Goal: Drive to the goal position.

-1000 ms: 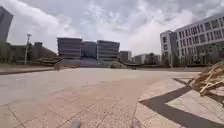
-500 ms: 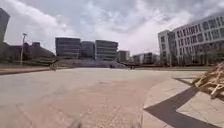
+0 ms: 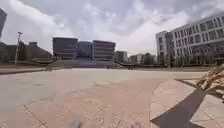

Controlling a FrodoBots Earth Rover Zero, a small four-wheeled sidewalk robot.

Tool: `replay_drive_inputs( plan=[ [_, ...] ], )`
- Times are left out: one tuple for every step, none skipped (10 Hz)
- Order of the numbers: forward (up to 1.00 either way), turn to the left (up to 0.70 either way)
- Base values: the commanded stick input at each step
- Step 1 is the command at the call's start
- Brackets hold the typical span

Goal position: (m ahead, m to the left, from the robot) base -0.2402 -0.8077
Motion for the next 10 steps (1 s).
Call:
replay_drive_inputs(
  plan=[
    [0.70,-0.09],
    [0.70,-0.09],
    [0.70,-0.09],
    [0.70,-0.09],
    [0.70,-0.09],
    [0.70,-0.09],
    [0.70,-0.09],
    [0.70,-0.09],
    [0.70,-0.09],
    [0.70,-0.09]
  ],
)
